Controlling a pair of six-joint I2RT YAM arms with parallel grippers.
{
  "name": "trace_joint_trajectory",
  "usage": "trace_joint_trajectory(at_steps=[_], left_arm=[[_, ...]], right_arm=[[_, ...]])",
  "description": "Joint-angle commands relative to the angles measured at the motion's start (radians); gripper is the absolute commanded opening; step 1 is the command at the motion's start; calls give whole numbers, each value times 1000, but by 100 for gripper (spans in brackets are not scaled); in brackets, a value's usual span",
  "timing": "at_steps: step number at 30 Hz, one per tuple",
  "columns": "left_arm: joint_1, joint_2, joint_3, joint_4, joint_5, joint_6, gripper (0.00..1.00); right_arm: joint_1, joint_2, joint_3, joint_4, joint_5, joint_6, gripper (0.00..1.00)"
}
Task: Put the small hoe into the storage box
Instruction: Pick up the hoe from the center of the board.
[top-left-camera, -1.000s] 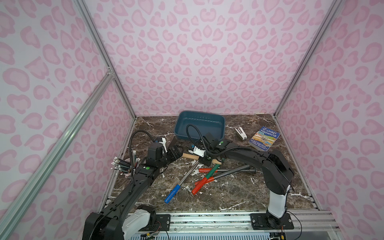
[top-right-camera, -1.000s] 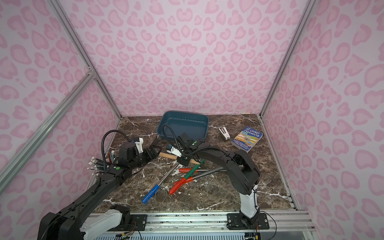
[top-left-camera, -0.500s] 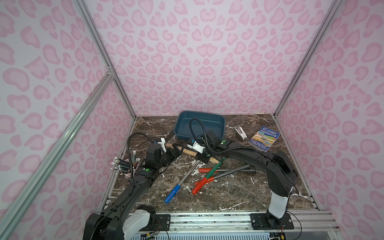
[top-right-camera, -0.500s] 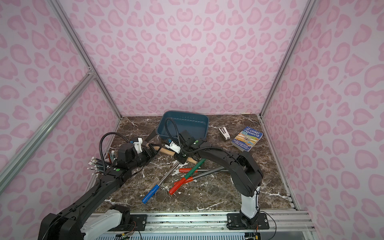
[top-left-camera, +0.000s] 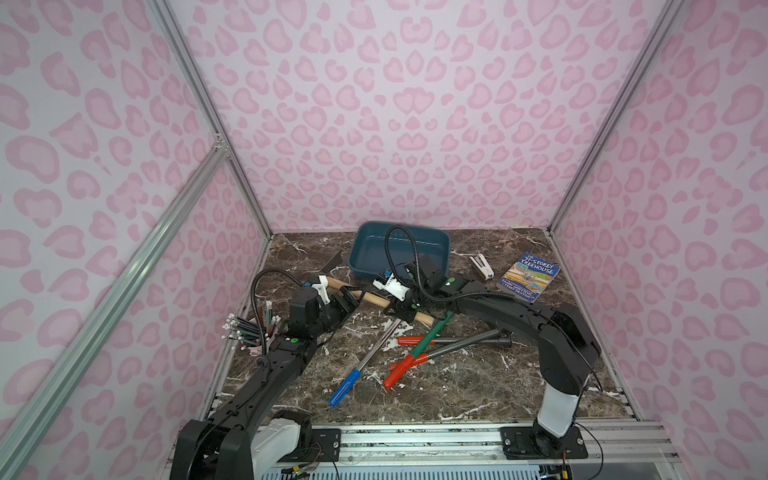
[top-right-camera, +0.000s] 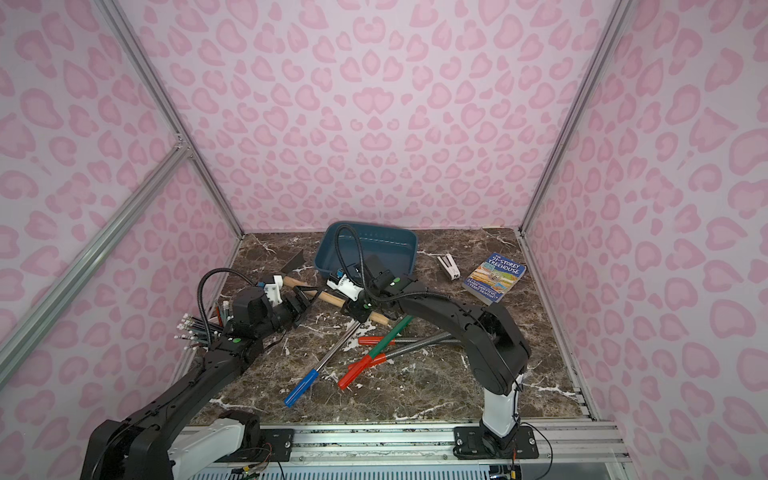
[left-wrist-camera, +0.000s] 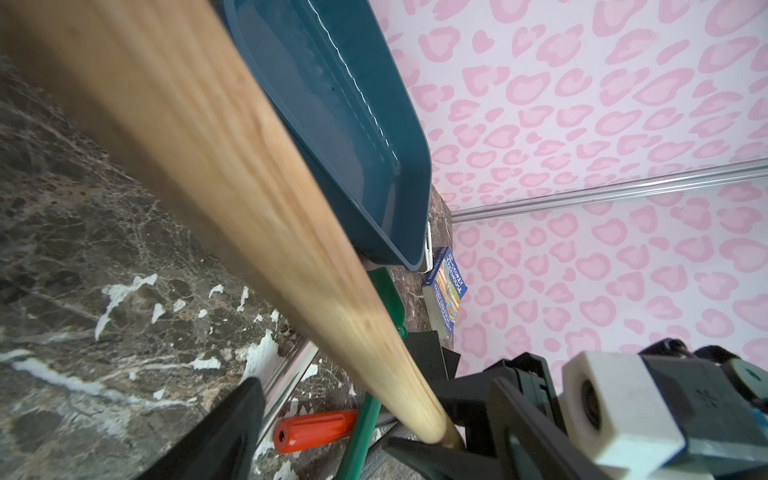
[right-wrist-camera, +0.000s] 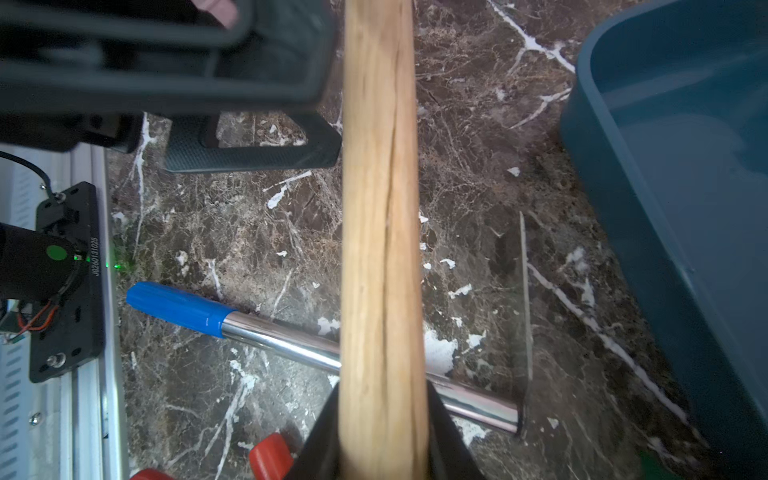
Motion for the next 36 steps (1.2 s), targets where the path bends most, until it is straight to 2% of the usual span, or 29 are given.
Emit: trace_joint_trajectory(at_steps=[1, 9, 22, 25, 32, 36], left_arm=[[10, 1, -1, 81, 7, -7, 84], [21, 24, 3, 116, 1, -19, 75], [26, 46, 6, 141, -14, -34, 50], [26, 47, 8, 142, -17, -35, 49], [26, 47, 10, 142, -23, -42, 38], [26, 45, 14, 138, -28, -44, 24]], right_arm=[[0, -2, 22, 98, -81, 8, 7], [-6, 1, 13, 106, -134, 18, 7], [-15, 10, 10, 88, -207, 9, 7], [-16, 10, 9, 85, -216, 8, 7], [-15, 14, 15, 75, -226, 3, 7], [-15, 19, 21, 62, -228, -4, 7]])
